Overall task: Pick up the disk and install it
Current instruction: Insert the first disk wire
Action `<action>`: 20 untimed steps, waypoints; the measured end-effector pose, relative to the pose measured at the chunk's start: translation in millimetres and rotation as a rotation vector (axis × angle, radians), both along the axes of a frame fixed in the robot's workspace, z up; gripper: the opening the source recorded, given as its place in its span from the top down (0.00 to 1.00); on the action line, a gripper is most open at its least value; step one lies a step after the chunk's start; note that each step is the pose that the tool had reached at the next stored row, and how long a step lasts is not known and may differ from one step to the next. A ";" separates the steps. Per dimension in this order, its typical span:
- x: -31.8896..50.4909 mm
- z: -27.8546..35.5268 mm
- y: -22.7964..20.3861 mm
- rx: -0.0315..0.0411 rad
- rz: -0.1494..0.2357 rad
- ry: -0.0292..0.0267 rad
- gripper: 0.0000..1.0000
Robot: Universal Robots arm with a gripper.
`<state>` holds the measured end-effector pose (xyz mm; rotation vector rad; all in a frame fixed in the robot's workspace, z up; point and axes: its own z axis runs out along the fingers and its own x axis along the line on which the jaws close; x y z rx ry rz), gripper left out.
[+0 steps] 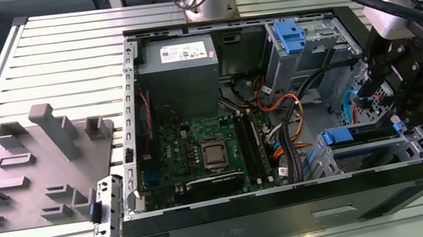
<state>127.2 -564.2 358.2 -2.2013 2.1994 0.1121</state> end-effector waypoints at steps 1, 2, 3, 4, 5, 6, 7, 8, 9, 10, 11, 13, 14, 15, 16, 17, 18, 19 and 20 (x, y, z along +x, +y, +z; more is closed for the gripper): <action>0.2 -1.8 0.0 0.0000 0.000 0.0000 0.45; 0.4 -3.2 0.0 -0.0001 0.000 0.0000 0.45; 0.5 -4.6 0.0 -0.0002 0.000 0.0000 0.45; 0.6 -5.8 0.0 -0.0001 0.000 0.0000 0.45; 0.6 -6.5 0.0 -0.0002 0.000 0.0000 0.45; 0.6 -6.5 0.0 -0.0003 0.000 0.0000 0.45; 0.6 -6.6 0.0 -0.0004 0.000 0.0000 0.45; 0.6 -6.6 0.0 -0.0004 0.000 0.0000 0.45; 0.6 -6.8 0.0 -0.0002 0.000 0.0000 0.45; 0.6 -6.9 0.0 -0.0001 0.000 -0.0001 0.45; 0.6 -6.9 0.0 -0.0002 0.000 0.0000 0.45; 0.6 -7.0 0.0 -0.0001 0.000 0.0000 0.45; 0.6 -7.1 0.0 -0.0001 0.000 0.0000 0.45; 0.6 -7.1 0.0 -0.0001 0.000 0.0000 0.52; 0.6 -7.1 0.0 -0.0001 0.000 0.0000 0.52; 0.6 -7.2 0.0 -0.0001 0.000 0.0000 0.58; 0.6 -7.3 0.0 -0.0001 0.000 0.0000 0.64; 0.6 -7.3 0.0 -0.0001 0.000 0.0000 0.64; 0.6 -7.4 0.0 -0.0001 0.000 0.0000 0.70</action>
